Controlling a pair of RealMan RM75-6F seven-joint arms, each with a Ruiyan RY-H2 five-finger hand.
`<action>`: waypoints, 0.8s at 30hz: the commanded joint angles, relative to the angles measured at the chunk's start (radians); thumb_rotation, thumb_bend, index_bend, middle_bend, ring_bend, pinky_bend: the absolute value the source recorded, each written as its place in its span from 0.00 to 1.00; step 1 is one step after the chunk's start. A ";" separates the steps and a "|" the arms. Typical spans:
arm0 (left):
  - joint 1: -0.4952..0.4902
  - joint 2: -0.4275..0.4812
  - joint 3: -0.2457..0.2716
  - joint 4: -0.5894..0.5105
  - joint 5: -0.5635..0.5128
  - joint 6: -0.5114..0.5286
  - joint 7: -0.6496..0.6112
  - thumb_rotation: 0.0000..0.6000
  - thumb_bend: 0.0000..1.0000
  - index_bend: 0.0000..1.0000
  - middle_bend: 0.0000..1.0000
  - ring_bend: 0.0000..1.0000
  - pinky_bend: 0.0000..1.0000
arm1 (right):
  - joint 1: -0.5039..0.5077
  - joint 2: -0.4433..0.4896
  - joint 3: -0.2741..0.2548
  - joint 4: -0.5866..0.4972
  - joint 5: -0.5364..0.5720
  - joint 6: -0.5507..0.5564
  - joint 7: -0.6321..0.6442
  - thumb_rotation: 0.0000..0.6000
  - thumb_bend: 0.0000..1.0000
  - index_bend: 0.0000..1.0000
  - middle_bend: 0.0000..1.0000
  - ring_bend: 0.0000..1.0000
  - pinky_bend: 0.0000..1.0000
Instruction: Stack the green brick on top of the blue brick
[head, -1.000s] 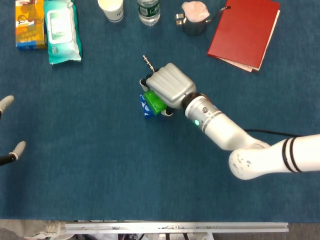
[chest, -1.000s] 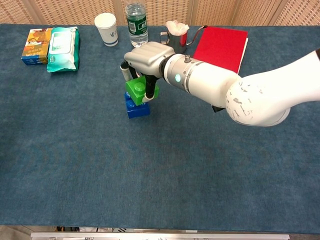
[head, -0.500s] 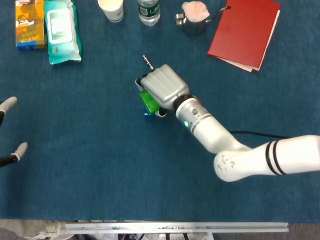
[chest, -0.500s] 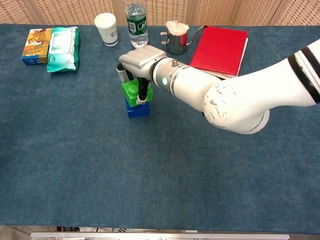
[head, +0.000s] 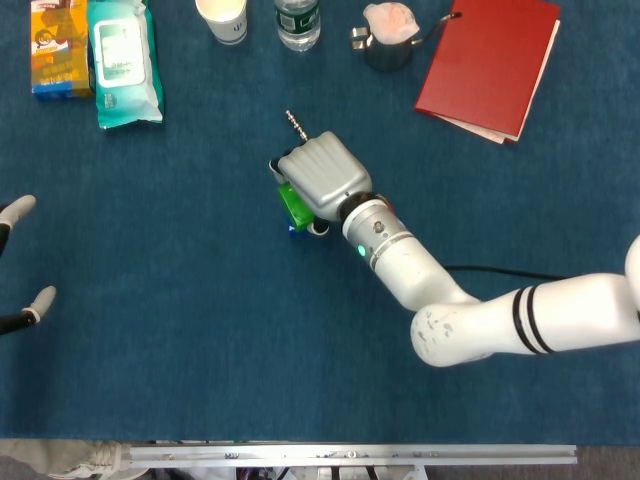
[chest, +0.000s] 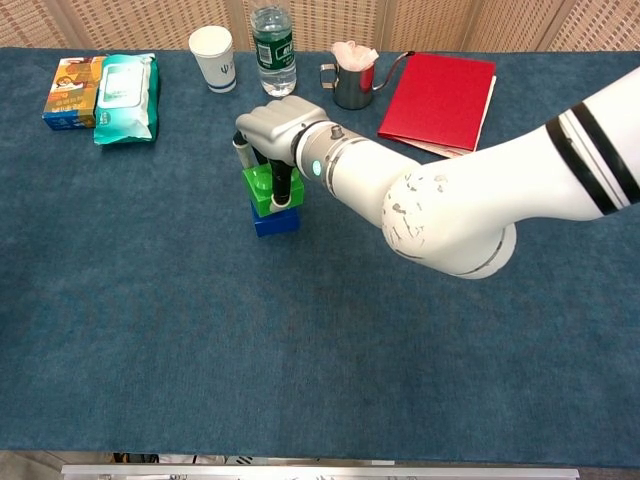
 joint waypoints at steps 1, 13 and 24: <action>-0.001 0.000 0.000 0.001 0.001 -0.002 -0.001 1.00 0.22 0.13 0.21 0.18 0.20 | 0.005 -0.007 0.002 0.001 0.010 0.010 -0.012 1.00 0.24 0.53 0.52 0.43 0.50; -0.005 -0.002 0.002 0.010 0.001 -0.007 -0.011 1.00 0.22 0.13 0.21 0.18 0.20 | 0.008 -0.016 0.001 -0.010 0.020 0.024 -0.038 1.00 0.23 0.53 0.52 0.43 0.50; -0.006 -0.005 0.004 0.013 0.004 -0.009 -0.015 1.00 0.22 0.13 0.21 0.18 0.20 | -0.010 0.014 0.017 -0.044 -0.001 0.026 -0.013 1.00 0.23 0.53 0.52 0.43 0.50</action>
